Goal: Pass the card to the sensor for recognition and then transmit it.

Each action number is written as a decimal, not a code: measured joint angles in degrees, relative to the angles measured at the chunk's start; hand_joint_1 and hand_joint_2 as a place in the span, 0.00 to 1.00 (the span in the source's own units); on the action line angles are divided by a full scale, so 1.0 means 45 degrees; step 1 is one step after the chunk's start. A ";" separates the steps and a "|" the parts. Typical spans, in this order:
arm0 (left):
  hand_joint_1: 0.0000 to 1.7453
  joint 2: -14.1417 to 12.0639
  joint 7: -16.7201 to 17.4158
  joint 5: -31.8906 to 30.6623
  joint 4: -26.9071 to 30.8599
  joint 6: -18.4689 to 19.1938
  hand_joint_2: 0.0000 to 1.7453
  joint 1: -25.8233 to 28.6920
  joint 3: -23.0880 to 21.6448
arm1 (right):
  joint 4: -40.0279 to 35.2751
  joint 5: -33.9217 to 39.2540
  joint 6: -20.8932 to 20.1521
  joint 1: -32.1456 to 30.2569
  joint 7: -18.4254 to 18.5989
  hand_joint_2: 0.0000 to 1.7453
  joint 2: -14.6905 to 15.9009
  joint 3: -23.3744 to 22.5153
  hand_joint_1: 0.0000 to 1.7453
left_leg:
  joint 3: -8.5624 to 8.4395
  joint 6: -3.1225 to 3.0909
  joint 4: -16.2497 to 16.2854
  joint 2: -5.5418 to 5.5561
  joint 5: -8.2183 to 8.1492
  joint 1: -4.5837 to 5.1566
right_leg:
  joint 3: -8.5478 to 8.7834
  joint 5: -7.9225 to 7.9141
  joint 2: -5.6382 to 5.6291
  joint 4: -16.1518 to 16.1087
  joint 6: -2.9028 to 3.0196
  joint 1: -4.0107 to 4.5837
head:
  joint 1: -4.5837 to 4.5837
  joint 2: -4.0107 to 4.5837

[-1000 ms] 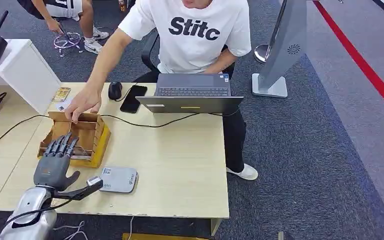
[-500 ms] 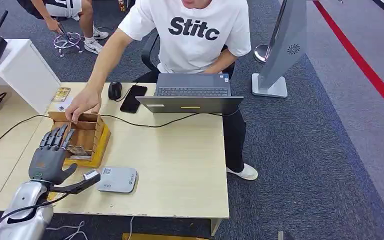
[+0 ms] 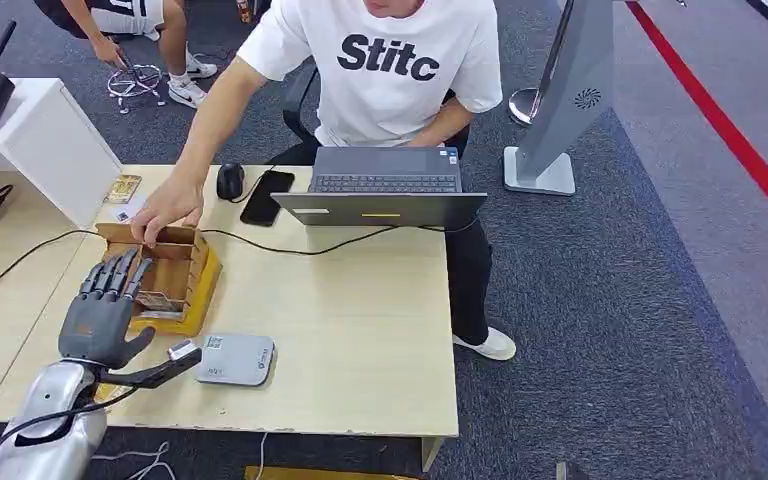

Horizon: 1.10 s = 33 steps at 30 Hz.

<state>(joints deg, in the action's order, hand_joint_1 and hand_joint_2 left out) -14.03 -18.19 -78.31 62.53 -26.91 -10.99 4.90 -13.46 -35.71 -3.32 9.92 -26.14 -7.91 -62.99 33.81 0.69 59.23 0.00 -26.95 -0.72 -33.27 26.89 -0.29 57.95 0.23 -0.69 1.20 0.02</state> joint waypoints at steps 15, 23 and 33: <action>0.00 -0.0345 0.0054 0.0908 -0.1954 0.1632 1.00 -0.2181 0.0015 | 0.0000 -0.0204 0.0044 0.0184 0.0126 1.00 0.0000 0.0127 0.00 | -0.0001 0.0004 0.0000 0.0010 0.0006 -0.0001 | 0.0002 -0.0009 0.0006 0.0003 0.0008 0.0001 | 0.0000 0.0000; 0.00 -0.0432 0.0059 0.0904 -0.2623 0.1628 1.00 -0.2705 0.0015 | 0.0005 -0.0218 0.0053 0.0214 0.0136 1.00 0.0000 0.0166 0.00 | 0.0003 -0.0001 0.0000 0.0007 0.0009 0.0000 | 0.0000 -0.0008 0.0006 0.0002 0.0007 0.0000 | 0.0000 0.0000; 0.00 -0.0466 0.0204 0.0816 -0.2944 0.1623 1.00 -0.2812 0.0010 | 0.0005 -0.0218 0.0015 0.0216 0.0151 1.00 0.0000 0.0209 0.00 | 0.0002 -0.0001 0.0000 0.0005 0.0010 -0.0001 | -0.0002 -0.0009 0.0006 0.0003 0.0008 0.0001 | 0.0000 0.0000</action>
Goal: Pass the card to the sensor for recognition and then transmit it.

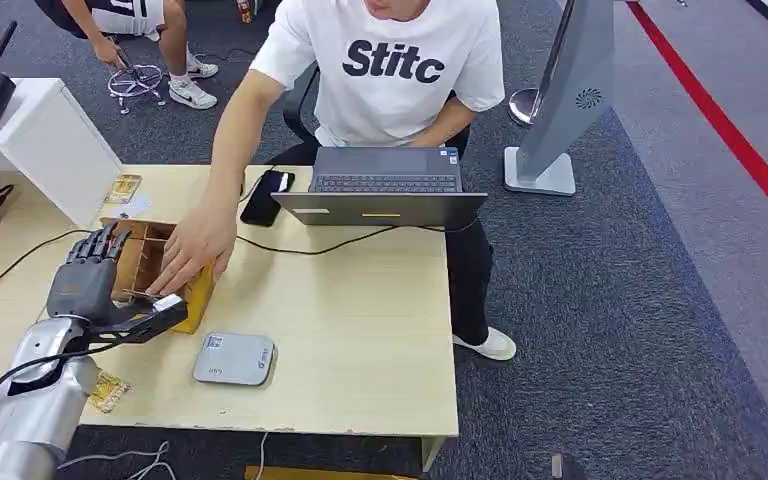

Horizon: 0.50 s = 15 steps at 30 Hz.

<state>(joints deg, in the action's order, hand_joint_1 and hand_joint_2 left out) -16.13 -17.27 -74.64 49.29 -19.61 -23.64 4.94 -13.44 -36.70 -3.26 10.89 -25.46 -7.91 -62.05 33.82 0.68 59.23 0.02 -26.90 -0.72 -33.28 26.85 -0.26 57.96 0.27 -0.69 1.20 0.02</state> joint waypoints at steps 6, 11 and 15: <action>0.00 -0.0068 -0.0126 0.0053 -0.0048 -0.0034 1.00 0.0001 -0.0010 | 0.0000 0.0015 -0.0078 0.0003 0.0019 1.00 0.0000 0.0005 0.00 | 0.0000 0.0000 0.0000 0.0001 0.0000 0.0000 | 0.0001 0.0000 0.0001 0.0000 0.0000 0.0000 | 0.0000 0.0000; 0.00 -0.0092 -0.0146 0.0175 0.0171 -0.0034 1.00 0.0130 -0.0292 | 0.0000 0.0063 -0.0083 0.0001 0.0019 1.00 0.0000 0.0005 0.00 | 0.0001 0.0000 0.0000 0.0001 0.0000 0.0001 | 0.0003 0.0000 0.0000 0.0000 0.0000 0.0000 | 0.0000 0.0000; 0.00 -0.0141 -0.0185 0.0292 0.1152 -0.0014 1.00 0.0606 -0.0593 | 0.0000 0.0199 -0.0092 -0.0012 0.0014 1.00 0.0000 0.0000 0.00 | 0.0001 0.0000 0.0000 -0.0002 -0.0001 0.0001 | -0.0001 0.0000 -0.0010 -0.0001 0.0000 -0.0001 | 0.0000 0.0000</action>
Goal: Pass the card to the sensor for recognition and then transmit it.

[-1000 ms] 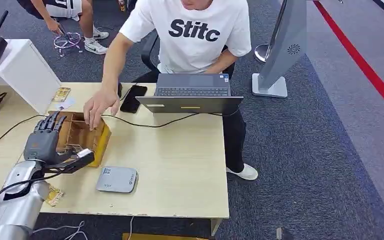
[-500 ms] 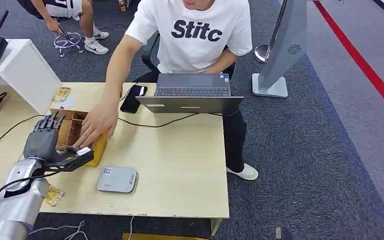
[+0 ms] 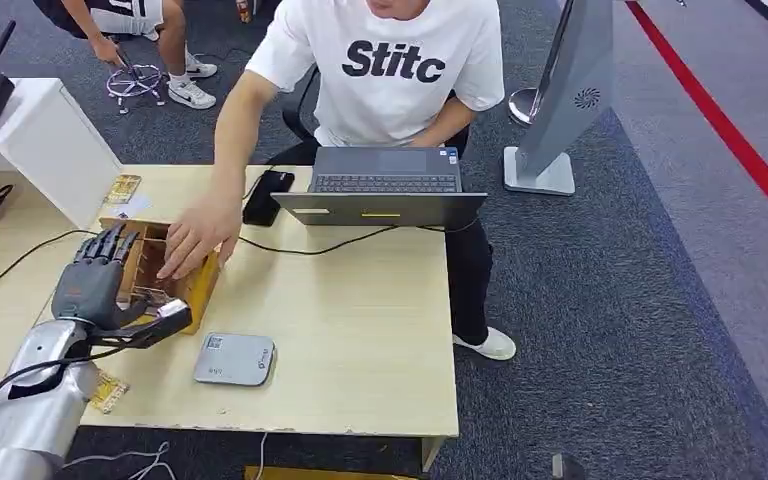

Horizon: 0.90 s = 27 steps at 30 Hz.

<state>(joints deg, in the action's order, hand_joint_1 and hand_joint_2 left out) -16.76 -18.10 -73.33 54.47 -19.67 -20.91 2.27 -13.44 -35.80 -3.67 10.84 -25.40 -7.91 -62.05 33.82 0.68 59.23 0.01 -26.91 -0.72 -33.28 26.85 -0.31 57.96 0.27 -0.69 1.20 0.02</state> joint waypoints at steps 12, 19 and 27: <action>0.00 -0.0034 -0.0039 0.0141 0.2530 0.0107 1.00 0.1024 -0.0393 | 0.0000 0.0107 0.0005 -0.0050 -0.0073 1.00 0.0000 -0.0015 0.00 | 0.0000 0.0000 0.0000 -0.0003 -0.0001 -0.0001 | -0.0003 0.0000 -0.0001 0.0000 0.0000 0.0000 | 0.0000 0.0000; 0.00 -0.0126 -0.0049 0.0140 0.4238 0.0223 1.00 0.2100 -0.0830 | 0.0000 0.0316 0.0005 -0.0130 -0.0185 1.00 0.0000 -0.0121 0.00 | 0.0002 0.0002 0.0000 -0.0006 -0.0006 0.0001 | -0.0004 0.0005 -0.0004 -0.0002 -0.0006 0.0000 | 0.0000 0.0000; 0.00 -0.0379 0.0073 0.0282 0.4851 0.0515 1.00 0.2945 -0.1083 | 0.0000 0.0369 0.0005 -0.0198 -0.0262 1.00 0.0005 -0.0189 0.00 | 0.0004 0.0002 -0.0001 -0.0006 -0.0007 -0.0001 | -0.0007 0.0007 -0.0002 -0.0003 -0.0007 0.0000 | 0.0005 0.0000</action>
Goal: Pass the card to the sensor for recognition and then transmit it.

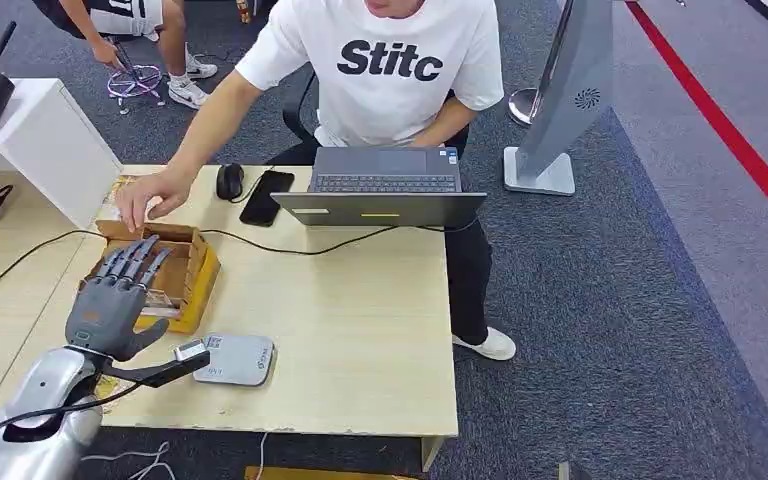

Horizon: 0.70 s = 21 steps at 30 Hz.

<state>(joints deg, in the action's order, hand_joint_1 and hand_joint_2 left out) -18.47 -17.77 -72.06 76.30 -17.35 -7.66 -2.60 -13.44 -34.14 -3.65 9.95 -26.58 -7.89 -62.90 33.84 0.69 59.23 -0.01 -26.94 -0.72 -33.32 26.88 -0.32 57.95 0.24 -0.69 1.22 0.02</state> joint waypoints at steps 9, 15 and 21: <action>0.00 -0.0111 -0.0034 0.0102 -0.0170 -0.0010 1.00 0.0193 -0.0005 | 0.0000 0.0000 0.0000 0.0001 0.0000 1.00 0.0000 -0.0015 0.00 | 0.0002 0.0000 0.0000 0.0001 0.0001 0.0001 | 0.0002 0.0000 0.0002 0.0000 0.0000 0.0000 | -0.0005 0.0000; 0.00 -0.0111 -0.0034 0.0102 -0.0277 -0.0010 1.00 0.0194 -0.0005 | 0.0000 0.0000 0.0000 0.0002 0.0000 1.00 0.0000 -0.0019 0.00 | 0.0004 0.0000 0.0000 0.0001 0.0000 0.0001 | 0.0001 0.0000 0.0002 0.0000 0.0000 -0.0001 | -0.0005 0.0000; 0.00 -0.0111 -0.0034 0.0102 -0.0340 -0.0010 1.00 0.0193 -0.0005 | 0.0000 0.0000 -0.0005 0.0003 0.0000 1.00 0.0000 -0.0024 0.00 | 0.0004 0.0000 0.0000 0.0001 0.0000 0.0001 | 0.0001 0.0000 0.0003 0.0000 0.0000 0.0000 | -0.0005 0.0000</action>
<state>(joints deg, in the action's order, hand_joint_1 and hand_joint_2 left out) -18.97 -17.92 -71.60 74.77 -17.40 -6.79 -2.62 -13.44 -34.14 -3.67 9.96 -26.58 -7.89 -63.01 33.86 0.69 59.23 -0.01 -26.94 -0.72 -33.31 26.87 -0.31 57.95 0.24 -0.69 1.20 0.02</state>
